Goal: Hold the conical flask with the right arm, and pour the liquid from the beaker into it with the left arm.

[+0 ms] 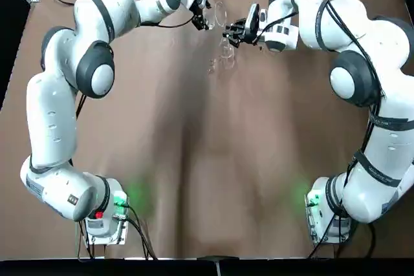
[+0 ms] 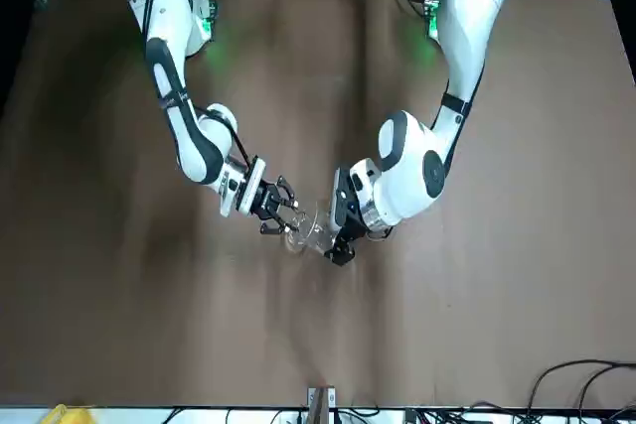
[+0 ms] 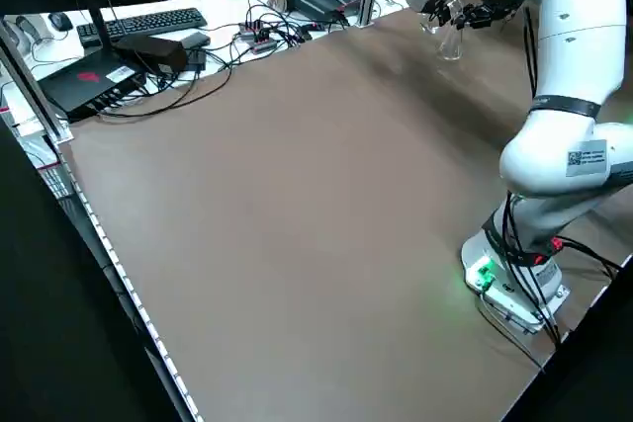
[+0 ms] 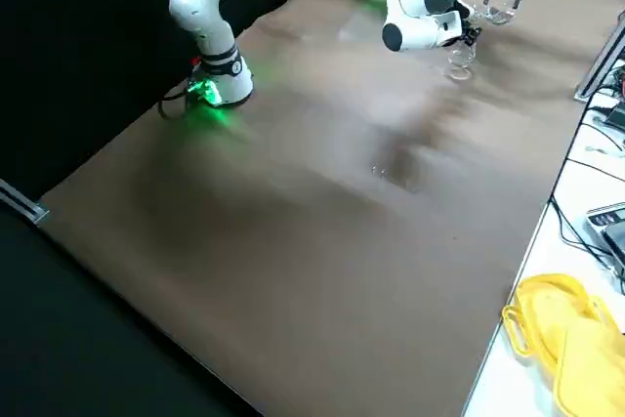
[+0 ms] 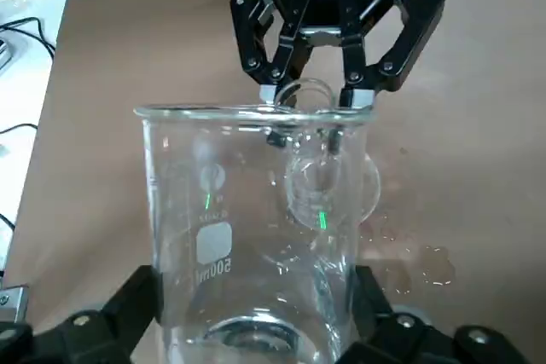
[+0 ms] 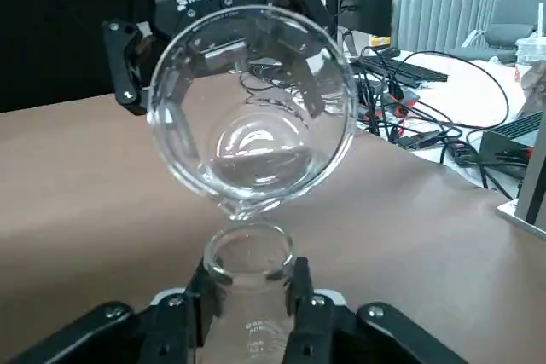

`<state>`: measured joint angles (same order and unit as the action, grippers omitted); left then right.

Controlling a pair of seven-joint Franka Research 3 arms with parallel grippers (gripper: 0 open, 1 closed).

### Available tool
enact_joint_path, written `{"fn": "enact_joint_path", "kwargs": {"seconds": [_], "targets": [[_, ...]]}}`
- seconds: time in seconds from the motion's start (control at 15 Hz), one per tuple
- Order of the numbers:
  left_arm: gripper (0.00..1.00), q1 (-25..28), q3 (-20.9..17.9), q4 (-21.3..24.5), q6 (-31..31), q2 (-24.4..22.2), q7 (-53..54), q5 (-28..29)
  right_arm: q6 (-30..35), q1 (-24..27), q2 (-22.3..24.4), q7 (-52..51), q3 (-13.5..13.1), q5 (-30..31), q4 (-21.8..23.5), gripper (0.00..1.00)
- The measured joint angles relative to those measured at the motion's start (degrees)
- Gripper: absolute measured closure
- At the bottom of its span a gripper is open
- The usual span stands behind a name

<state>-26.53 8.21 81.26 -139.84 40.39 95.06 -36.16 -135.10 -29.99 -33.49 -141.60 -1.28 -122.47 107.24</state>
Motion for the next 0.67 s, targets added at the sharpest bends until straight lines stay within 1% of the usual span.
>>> {"fn": "enact_joint_path", "kwargs": {"seconds": [0.47,0.53,0.67], "targets": [[0.04,-0.59,0.16,-0.01,0.00,-0.50,-0.02,0.14,-0.55,-1.05,-0.14,0.37,0.10,-0.72,-0.36,0.61],[0.04,-0.64,0.19,-0.01,0.02,-0.72,-0.44,0.83,-0.59,-1.13,-0.15,0.38,0.10,-0.80,-0.36,0.61],[0.04,-0.73,0.29,-0.01,0.19,-1.13,-2.90,4.47,-0.67,-1.17,-0.18,0.42,0.09,-0.87,-0.36,0.61]]}}
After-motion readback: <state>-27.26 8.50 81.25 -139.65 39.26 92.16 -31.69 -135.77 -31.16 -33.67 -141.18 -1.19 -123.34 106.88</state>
